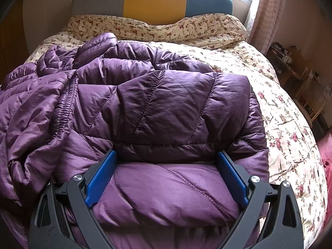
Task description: Fold large clothes
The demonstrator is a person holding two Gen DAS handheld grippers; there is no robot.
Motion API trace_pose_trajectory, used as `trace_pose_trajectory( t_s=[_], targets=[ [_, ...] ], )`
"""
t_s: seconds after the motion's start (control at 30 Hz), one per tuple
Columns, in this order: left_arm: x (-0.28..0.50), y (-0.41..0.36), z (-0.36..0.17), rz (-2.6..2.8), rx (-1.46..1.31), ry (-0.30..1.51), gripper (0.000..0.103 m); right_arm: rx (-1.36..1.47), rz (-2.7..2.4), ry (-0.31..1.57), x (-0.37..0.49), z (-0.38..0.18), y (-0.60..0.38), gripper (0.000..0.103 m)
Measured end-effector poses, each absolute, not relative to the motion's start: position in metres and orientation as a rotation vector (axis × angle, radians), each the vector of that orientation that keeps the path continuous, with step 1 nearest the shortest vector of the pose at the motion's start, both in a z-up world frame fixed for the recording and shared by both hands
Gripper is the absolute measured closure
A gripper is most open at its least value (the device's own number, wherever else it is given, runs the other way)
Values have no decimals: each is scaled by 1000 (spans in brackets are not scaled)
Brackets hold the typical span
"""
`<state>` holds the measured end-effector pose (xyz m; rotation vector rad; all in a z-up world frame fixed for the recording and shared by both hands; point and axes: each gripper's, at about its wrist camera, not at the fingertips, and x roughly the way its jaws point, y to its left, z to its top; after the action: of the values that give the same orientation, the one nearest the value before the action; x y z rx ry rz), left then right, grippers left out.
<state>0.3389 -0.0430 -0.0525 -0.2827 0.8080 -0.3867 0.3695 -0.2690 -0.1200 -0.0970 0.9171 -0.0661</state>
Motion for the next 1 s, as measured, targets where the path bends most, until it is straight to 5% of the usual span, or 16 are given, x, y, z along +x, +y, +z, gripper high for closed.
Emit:
trace_pose_trajectory(
  t_s=[0.17, 0.4, 0.57, 0.77, 0.8, 0.9, 1.0],
  targets=[
    [322, -26, -49, -350, -290, 788, 48, -97, -65, 932, 370, -117, -270, 9],
    [296, 21, -58, -258, -299, 774, 48, 47, -55, 904, 361, -86, -283, 40],
    [282, 49, -66, -210, -321, 777, 48, 153, 22, 813, 346, -51, -281, 40],
    [269, 56, -66, -212, -328, 762, 48, 180, 210, 908, 356, -52, -239, 29],
    [267, 57, -66, -211, -332, 762, 48, 176, 225, 936, 357, -59, -230, 33],
    [257, 67, -64, -190, -354, 735, 48, 163, 248, 965, 359, -67, -215, 80],
    [251, 80, -63, -163, -377, 711, 48, 114, 214, 926, 355, -64, -213, 91]
  ],
)
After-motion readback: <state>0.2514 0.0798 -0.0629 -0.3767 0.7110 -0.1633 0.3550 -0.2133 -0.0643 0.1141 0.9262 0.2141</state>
